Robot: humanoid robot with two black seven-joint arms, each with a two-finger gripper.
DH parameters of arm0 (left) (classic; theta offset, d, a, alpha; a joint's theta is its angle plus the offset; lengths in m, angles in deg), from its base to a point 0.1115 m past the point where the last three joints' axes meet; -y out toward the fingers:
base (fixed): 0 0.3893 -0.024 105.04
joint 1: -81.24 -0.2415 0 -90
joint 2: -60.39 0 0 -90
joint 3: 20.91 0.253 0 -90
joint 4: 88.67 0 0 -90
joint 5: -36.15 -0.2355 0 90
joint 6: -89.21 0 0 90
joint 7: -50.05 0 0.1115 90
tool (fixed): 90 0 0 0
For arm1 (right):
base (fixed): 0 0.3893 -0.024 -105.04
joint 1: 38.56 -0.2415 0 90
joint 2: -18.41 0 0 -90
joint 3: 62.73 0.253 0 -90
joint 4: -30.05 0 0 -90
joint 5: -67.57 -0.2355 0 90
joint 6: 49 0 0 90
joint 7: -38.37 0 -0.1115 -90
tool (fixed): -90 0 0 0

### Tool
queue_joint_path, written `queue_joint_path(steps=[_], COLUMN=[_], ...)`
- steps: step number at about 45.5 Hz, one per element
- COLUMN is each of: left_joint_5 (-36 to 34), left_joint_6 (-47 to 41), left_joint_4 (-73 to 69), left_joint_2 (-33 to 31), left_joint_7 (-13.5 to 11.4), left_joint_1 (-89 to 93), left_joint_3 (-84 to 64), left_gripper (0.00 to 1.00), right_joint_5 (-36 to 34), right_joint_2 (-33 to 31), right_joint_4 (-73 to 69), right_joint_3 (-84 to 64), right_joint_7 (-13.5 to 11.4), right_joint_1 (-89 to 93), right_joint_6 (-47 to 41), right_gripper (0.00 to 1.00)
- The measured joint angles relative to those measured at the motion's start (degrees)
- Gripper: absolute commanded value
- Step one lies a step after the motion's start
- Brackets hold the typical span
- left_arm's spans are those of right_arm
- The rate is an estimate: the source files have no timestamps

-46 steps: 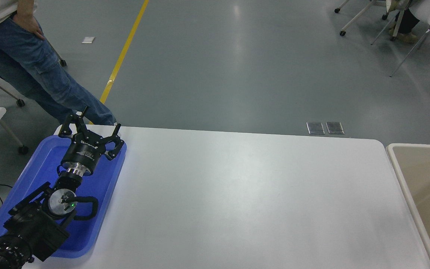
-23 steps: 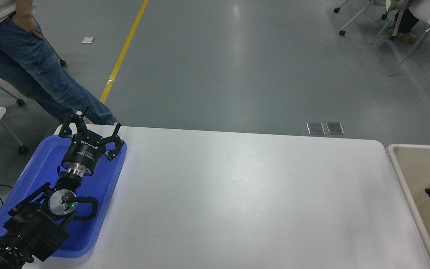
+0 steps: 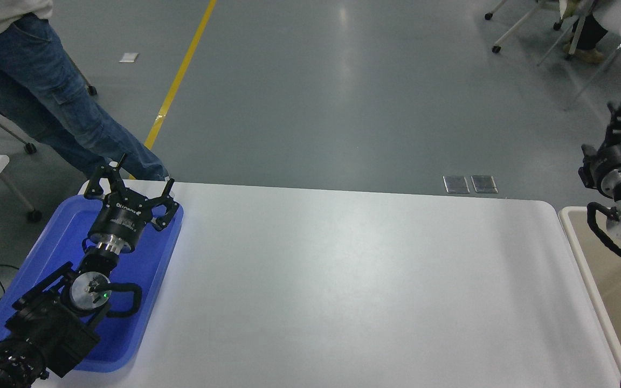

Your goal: Pick up paper ball place in dustbin

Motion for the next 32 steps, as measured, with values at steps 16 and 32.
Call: queue_joint_path(steps=[16,32], left_joint_5=[0.00,0.01], left_joint_6=[0.00,0.00], left_joint_4=[0.00,0.00], left_joint_2=[0.00,0.00], left_joint_7=[0.01,0.01], left_joint_1=[0.00,0.02], left_joint_3=[0.00,0.00], left_gripper=[1.00,1.00], right_joint_5=[3.09,3.64], right_joint_2=[1.97,6.14], right_joint_4=[-8.19,-9.60], right_joint_3=[14.69,17.77], right_joint_7=[2.21,2.60], right_joint_1=[11.03,17.70], right_joint_6=[-11.02,-13.82], right_gripper=[1.00,1.00])
